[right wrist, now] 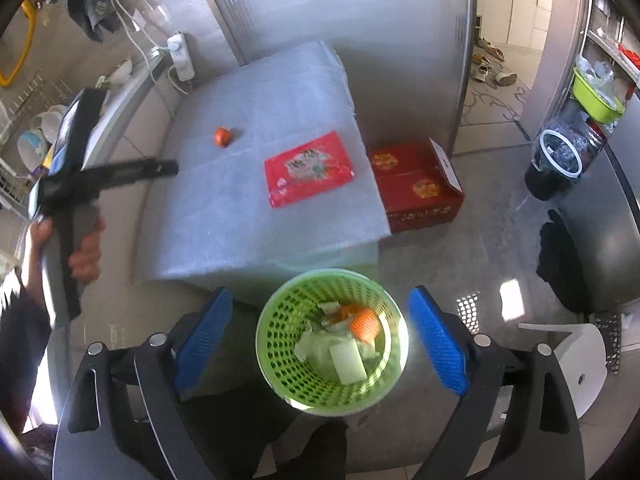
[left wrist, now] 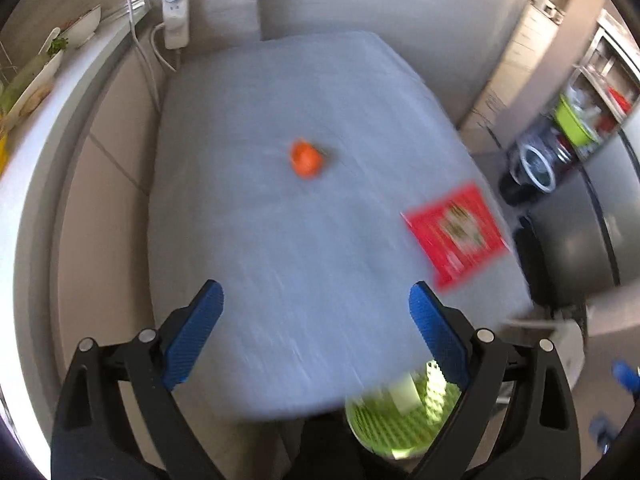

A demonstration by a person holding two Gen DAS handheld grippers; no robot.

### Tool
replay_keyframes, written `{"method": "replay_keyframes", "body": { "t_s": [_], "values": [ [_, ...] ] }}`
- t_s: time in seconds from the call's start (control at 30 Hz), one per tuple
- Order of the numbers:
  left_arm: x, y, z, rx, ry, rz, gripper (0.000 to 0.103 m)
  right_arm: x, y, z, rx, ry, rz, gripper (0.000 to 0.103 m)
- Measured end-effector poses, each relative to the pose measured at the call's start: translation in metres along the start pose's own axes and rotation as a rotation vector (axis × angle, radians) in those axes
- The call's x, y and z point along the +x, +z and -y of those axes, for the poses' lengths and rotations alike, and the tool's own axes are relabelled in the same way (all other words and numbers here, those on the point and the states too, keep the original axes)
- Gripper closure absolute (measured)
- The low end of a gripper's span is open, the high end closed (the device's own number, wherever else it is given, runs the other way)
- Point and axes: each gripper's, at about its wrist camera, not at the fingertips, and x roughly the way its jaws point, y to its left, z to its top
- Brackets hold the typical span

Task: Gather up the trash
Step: 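Reach back to the table and grasp the orange peel with the left tool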

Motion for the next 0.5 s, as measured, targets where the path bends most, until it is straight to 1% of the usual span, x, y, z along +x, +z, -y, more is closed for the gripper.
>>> {"method": "replay_keyframes", "body": {
  "t_s": [0.07, 0.1, 0.13, 0.27, 0.37, 0.43, 0.5],
  "values": [
    [0.027, 0.027, -0.013, 0.005, 0.032, -0.009, 0.013, 0.013, 0.014, -0.01, 0.004, -0.01, -0.011, 0.01],
    [0.037, 0.037, -0.015, 0.008, 0.032, -0.013, 0.013, 0.021, 0.021, -0.015, 0.003, -0.017, -0.012, 0.007],
    [0.05, 0.048, -0.019, 0.014, 0.036, -0.02, 0.013, 0.026, 0.027, -0.017, 0.001, -0.027, -0.013, 0.006],
    [0.095, 0.083, -0.024, 0.034, 0.042, -0.043, 0.013, 0.06, 0.055, -0.032, -0.01, -0.081, -0.038, 0.006],
    [0.119, 0.097, -0.021, 0.05, 0.016, -0.06, 0.013, 0.08, 0.069, -0.038, 0.008, -0.085, -0.063, 0.005],
    [0.129, 0.099, -0.018, 0.059, -0.006, -0.068, 0.013, 0.09, 0.075, -0.041, 0.016, -0.092, -0.077, 0.005],
    [0.134, 0.099, -0.013, 0.075, -0.01, -0.066, 0.013, 0.098, 0.08, -0.045, 0.021, -0.1, -0.09, 0.005]
  ]
}}
